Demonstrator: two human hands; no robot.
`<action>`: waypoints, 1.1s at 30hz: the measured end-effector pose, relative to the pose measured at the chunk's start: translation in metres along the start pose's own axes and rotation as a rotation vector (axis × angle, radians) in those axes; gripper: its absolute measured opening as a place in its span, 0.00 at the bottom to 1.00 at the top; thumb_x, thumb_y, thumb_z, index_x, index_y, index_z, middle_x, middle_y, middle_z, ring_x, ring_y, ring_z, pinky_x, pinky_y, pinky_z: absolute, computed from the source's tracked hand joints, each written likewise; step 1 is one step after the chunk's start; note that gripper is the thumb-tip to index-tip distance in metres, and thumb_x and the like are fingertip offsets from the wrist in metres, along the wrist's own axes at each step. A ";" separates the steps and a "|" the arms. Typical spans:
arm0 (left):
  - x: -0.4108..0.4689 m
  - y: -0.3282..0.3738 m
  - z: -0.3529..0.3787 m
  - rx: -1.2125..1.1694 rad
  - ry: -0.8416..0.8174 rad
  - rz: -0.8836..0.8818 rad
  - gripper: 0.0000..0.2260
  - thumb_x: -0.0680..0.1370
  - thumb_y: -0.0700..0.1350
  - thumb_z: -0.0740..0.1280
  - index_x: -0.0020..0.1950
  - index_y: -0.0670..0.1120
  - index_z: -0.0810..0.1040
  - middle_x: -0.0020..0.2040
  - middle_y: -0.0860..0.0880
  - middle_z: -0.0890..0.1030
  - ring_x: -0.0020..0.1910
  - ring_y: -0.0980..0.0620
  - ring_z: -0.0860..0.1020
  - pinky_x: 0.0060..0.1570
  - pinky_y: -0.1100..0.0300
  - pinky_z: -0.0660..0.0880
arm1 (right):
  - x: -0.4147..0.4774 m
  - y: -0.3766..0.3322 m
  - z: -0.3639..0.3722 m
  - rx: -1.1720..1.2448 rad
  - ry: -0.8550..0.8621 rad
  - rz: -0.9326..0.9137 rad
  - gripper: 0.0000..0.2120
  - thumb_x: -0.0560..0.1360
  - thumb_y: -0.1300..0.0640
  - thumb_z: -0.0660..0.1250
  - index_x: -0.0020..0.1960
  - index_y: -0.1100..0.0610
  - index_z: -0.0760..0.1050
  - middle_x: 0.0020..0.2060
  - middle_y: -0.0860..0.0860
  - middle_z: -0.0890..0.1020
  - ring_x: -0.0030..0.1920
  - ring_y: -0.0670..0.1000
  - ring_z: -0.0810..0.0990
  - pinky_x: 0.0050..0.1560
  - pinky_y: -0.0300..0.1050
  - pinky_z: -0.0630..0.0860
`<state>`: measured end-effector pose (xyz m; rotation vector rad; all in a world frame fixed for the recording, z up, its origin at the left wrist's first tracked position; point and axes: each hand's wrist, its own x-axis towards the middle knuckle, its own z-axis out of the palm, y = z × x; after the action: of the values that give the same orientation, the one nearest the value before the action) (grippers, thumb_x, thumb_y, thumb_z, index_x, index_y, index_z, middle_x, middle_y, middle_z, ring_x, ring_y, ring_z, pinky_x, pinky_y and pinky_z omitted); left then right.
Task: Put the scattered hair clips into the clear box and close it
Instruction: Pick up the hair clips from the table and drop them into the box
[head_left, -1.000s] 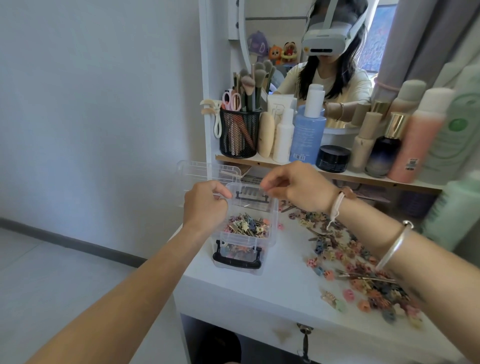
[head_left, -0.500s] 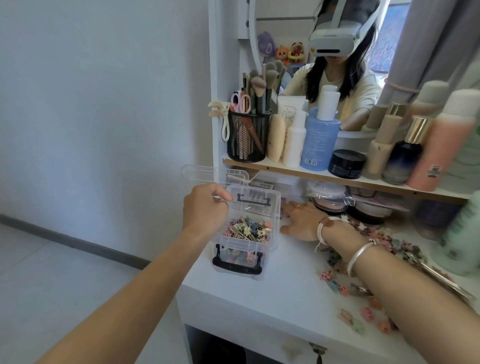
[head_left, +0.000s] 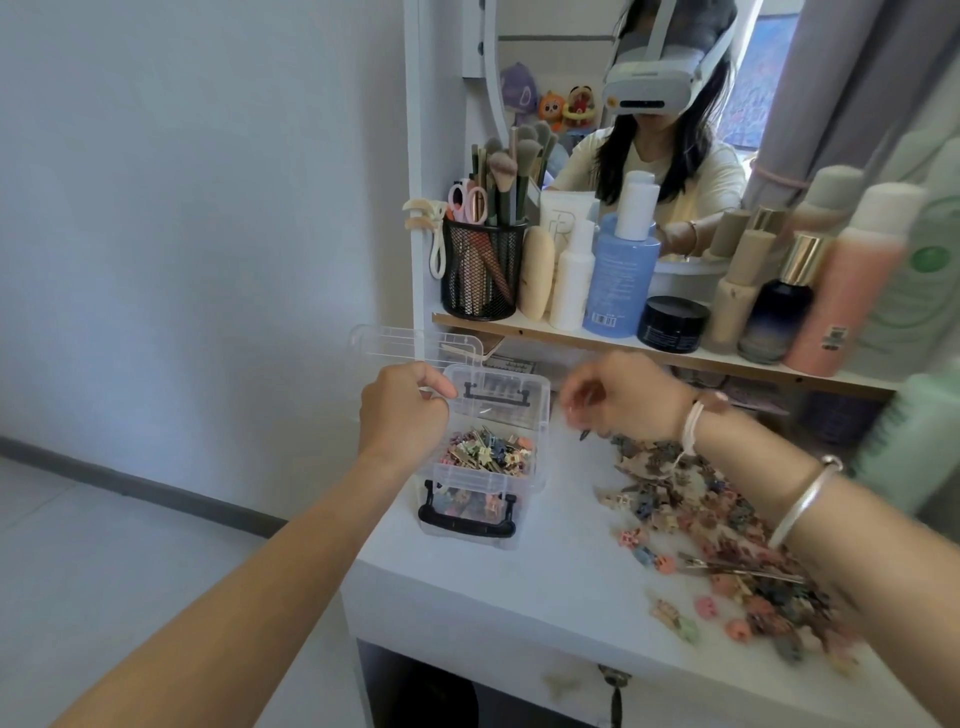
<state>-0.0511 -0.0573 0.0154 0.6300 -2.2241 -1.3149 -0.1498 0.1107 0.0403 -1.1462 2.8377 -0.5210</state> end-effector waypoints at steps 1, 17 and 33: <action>-0.001 0.001 0.001 -0.001 -0.004 0.002 0.17 0.73 0.30 0.61 0.32 0.50 0.74 0.57 0.42 0.80 0.55 0.42 0.78 0.59 0.47 0.75 | -0.003 -0.008 -0.010 0.121 0.059 -0.012 0.06 0.72 0.60 0.69 0.49 0.57 0.80 0.41 0.49 0.80 0.36 0.45 0.77 0.44 0.37 0.76; -0.001 0.006 0.009 -0.007 -0.012 -0.006 0.17 0.73 0.31 0.61 0.31 0.51 0.74 0.55 0.43 0.81 0.53 0.42 0.79 0.59 0.49 0.75 | 0.009 0.034 0.051 -0.287 -0.197 0.188 0.24 0.74 0.66 0.56 0.70 0.61 0.60 0.69 0.58 0.65 0.68 0.58 0.66 0.67 0.47 0.66; -0.002 0.006 0.009 0.015 -0.027 0.018 0.17 0.73 0.31 0.61 0.32 0.50 0.74 0.53 0.44 0.81 0.52 0.43 0.79 0.58 0.50 0.75 | 0.016 0.038 0.056 -0.327 -0.090 0.133 0.16 0.73 0.70 0.55 0.56 0.60 0.74 0.55 0.58 0.78 0.56 0.57 0.76 0.50 0.45 0.72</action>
<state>-0.0553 -0.0476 0.0165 0.5990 -2.2581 -1.3067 -0.1778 0.1086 -0.0234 -0.9773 2.9640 0.0047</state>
